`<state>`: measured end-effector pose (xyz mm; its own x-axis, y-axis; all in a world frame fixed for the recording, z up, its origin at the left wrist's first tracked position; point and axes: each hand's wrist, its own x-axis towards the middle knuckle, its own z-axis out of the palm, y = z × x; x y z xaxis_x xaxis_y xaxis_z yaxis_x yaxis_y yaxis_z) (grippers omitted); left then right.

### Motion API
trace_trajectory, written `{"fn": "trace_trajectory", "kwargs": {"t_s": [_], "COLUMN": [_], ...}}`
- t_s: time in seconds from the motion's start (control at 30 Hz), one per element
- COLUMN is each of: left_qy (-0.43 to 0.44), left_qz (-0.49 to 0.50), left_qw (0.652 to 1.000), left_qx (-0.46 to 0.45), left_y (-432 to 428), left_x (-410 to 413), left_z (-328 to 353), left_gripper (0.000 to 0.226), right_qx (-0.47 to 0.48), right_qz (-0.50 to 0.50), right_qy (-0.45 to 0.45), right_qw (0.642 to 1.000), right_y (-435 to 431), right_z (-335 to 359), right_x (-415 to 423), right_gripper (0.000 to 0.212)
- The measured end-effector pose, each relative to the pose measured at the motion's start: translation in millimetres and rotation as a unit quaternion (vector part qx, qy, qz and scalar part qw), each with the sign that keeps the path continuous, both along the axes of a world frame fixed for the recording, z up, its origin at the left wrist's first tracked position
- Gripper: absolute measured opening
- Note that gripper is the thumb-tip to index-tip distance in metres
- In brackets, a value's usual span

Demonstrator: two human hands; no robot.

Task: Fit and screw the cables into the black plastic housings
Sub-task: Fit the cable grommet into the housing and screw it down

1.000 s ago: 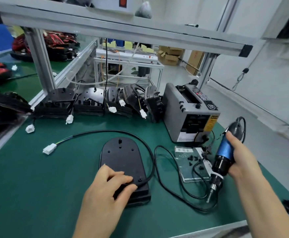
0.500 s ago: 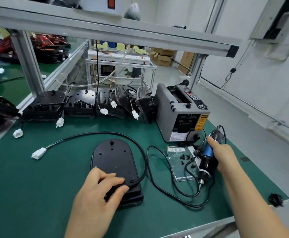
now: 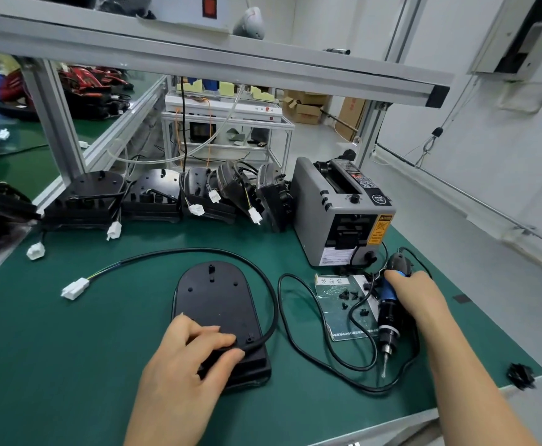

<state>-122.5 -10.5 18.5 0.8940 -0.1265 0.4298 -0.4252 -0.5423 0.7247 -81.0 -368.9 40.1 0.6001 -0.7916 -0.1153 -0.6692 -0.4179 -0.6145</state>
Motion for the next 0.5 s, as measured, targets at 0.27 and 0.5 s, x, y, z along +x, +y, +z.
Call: {"fn": "trace_trajectory", "kwargs": {"t_s": [0.27,0.5], "left_qy": [0.012,0.004], "left_qz": [-0.006,-0.028], "left_qw": [1.000,0.999], "left_qx": [-0.002,0.016], "left_y": [1,6], "left_x": [-1,3], "left_z": [1,3], "left_gripper": [0.014,0.014], "right_qx": [-0.095,-0.120], "right_qz": [0.001,0.031], "right_qy": [0.059,0.052], "right_qw": [0.994,0.991], "right_y": [7,21], "right_z": [-4,-2], "right_x": [-8,-19], "right_gripper": [0.065,0.063]}}
